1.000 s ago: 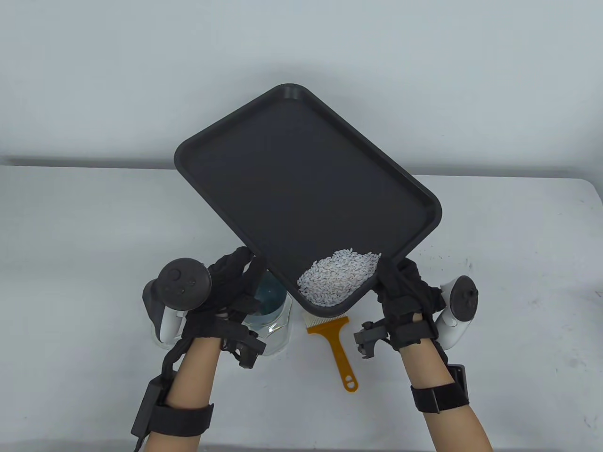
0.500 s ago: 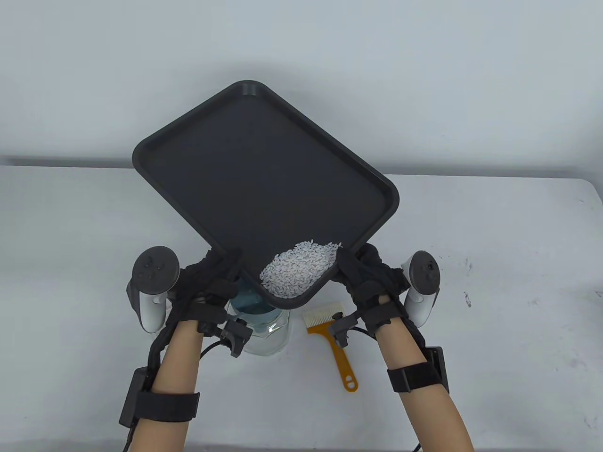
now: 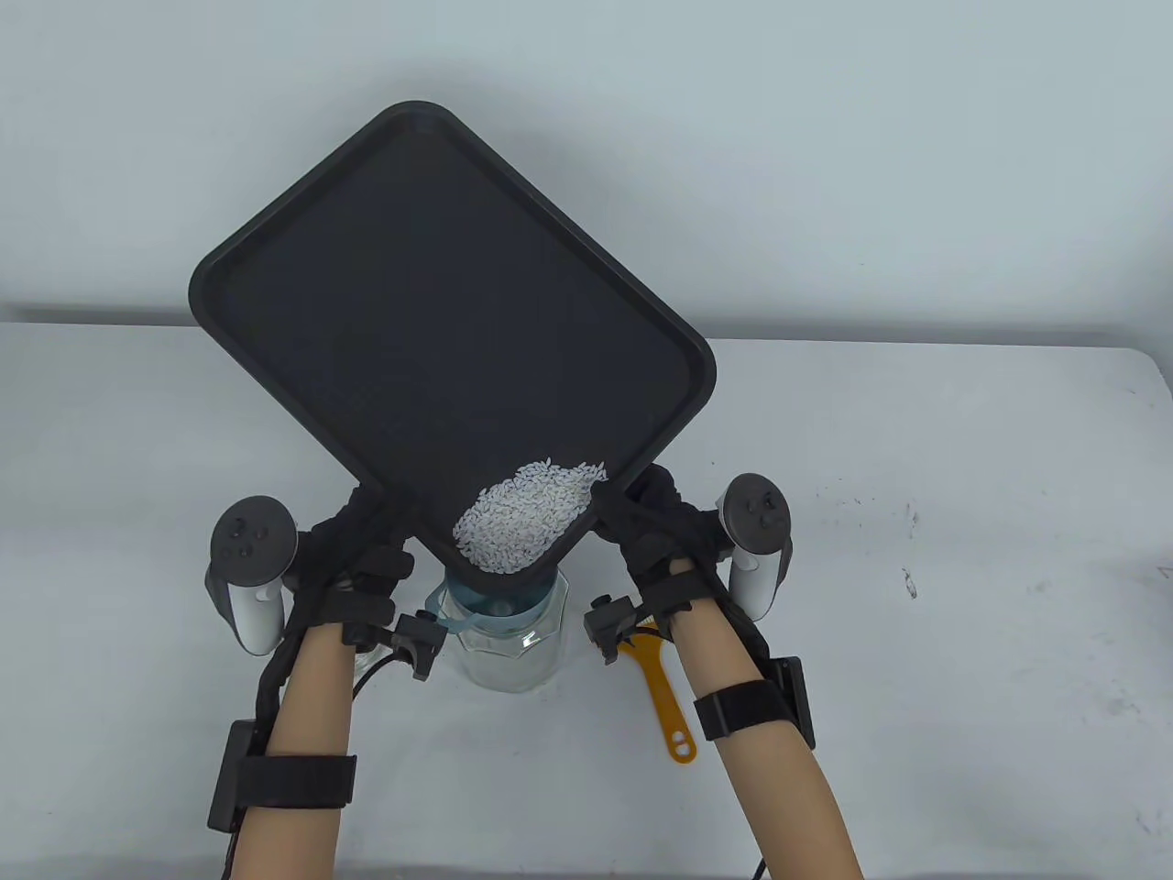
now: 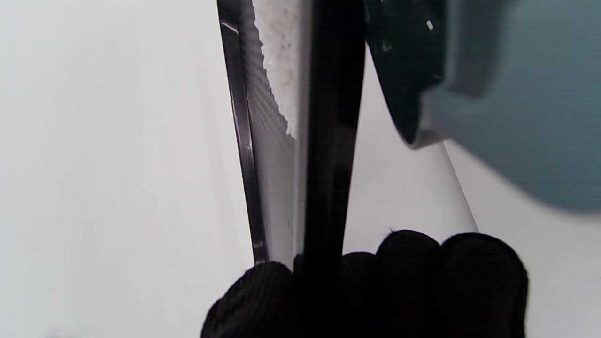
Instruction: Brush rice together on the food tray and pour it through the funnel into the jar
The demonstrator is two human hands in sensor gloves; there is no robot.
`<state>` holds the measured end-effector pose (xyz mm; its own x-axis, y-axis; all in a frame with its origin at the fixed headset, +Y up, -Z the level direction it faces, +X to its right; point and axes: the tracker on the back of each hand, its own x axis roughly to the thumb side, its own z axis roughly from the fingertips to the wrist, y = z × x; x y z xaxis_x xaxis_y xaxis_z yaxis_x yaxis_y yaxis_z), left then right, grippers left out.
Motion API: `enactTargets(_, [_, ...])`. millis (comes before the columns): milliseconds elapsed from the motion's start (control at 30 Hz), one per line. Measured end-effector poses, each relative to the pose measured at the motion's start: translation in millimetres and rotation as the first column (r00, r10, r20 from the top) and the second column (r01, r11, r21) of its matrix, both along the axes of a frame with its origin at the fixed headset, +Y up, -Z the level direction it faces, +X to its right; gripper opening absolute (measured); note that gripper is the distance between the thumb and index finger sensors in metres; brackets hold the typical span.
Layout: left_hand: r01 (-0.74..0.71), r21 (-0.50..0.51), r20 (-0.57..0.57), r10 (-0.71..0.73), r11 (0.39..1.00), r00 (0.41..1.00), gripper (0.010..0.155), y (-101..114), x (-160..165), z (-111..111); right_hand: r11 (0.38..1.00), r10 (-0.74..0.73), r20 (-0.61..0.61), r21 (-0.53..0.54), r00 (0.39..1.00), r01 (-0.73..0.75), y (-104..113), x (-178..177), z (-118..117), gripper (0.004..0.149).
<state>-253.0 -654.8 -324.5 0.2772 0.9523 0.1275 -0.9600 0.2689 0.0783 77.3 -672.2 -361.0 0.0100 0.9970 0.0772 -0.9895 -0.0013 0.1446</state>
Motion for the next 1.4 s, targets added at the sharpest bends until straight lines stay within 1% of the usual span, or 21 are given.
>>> enactTargets(100, [-0.008, 0.020, -0.014, 0.008, 1.000, 1.000, 0.061, -4.0, -2.4, 1.6, 1.000, 0.006, 0.002, 0.001, 1.000, -0.006, -2.0, -2.0, 0.7, 0.049])
enactTargets(300, [-0.013, 0.097, -0.038, 0.017, 0.995, 0.999, 0.059, -7.7, -2.3, 7.8, 0.999, 0.021, 0.020, 0.035, 1.000, -0.021, 0.5, -2.3, 4.2, 0.047])
enactTargets(533, [0.046, 0.190, -0.069, -0.034, 0.981, 0.997, 0.058, -4.6, 1.6, 16.6, 0.994, 0.045, 0.059, 0.099, 0.997, -0.050, 6.4, 0.6, 9.5, 0.045])
enactTargets(667, [0.082, 0.235, -0.086, -0.063, 0.968, 0.994, 0.056, -2.4, 3.5, 21.2, 0.984, 0.061, 0.080, 0.165, 0.995, -0.074, 11.7, 2.1, 14.7, 0.044])
enactTargets(900, [0.130, 0.268, -0.099, -0.107, 0.955, 0.989, 0.052, 2.4, 4.9, 27.1, 0.945, 0.104, 0.117, 0.297, 0.988, -0.135, 23.3, 4.7, 24.3, 0.044])
enactTargets(1000, [0.138, 0.275, -0.105, -0.113, 0.951, 0.988, 0.050, 4.2, 5.8, 28.4, 0.929, 0.120, 0.129, 0.336, 0.984, -0.157, 27.7, 5.6, 27.3, 0.043])
enactTargets(1400, [0.173, 0.299, -0.133, -0.138, 0.939, 0.981, 0.047, 7.7, 3.9, 30.4, 0.912, 0.136, 0.134, 0.370, 0.982, -0.177, 29.9, 5.2, 30.6, 0.042])
